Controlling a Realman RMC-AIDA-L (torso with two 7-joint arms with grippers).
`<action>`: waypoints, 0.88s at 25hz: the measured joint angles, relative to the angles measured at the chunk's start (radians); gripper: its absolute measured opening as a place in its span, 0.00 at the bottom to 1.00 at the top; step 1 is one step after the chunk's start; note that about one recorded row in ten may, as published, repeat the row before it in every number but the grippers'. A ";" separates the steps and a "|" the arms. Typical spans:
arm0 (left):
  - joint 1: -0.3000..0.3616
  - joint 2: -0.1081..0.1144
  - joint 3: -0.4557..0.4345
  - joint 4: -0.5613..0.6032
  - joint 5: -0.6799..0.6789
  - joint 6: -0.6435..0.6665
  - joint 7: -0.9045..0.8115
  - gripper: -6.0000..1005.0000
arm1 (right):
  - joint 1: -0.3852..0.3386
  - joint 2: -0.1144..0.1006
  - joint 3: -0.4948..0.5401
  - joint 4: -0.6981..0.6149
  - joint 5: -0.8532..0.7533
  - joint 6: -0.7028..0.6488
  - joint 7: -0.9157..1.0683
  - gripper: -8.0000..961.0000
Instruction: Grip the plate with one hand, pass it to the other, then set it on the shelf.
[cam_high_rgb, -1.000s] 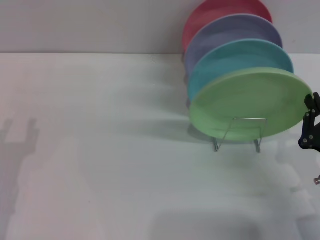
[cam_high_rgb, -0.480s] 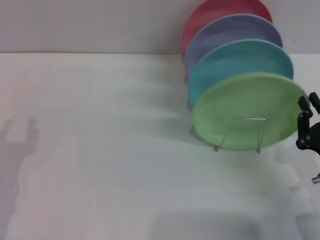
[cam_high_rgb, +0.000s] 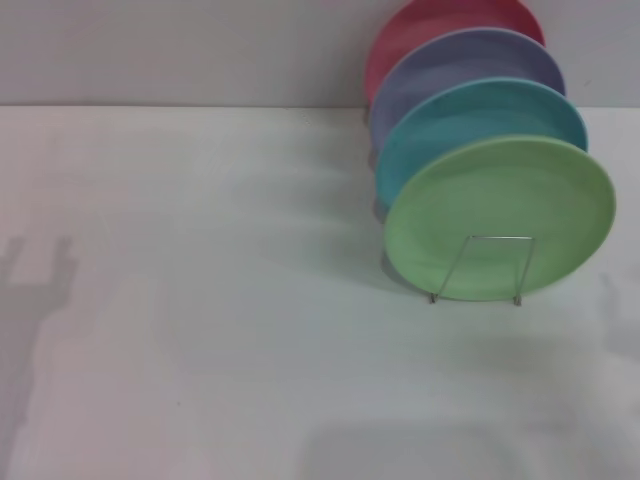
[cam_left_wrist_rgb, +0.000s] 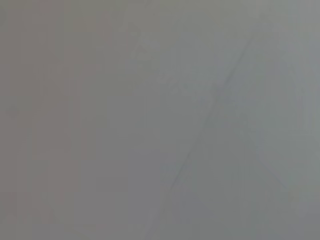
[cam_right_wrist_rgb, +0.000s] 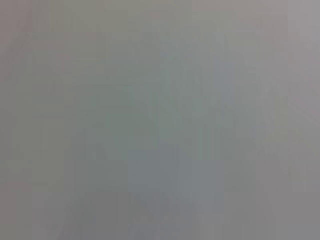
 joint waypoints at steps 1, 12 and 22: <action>0.000 0.000 0.000 -0.002 0.000 0.003 0.000 0.79 | -0.019 0.000 0.019 0.001 0.000 -0.038 0.041 0.37; -0.015 -0.009 0.002 -0.055 0.082 -0.013 0.361 0.81 | -0.037 -0.005 0.308 -0.212 0.152 0.035 0.645 0.46; -0.082 -0.013 -0.042 -0.044 0.084 -0.231 0.503 0.81 | 0.140 -0.019 0.328 -0.397 0.229 0.280 0.701 0.73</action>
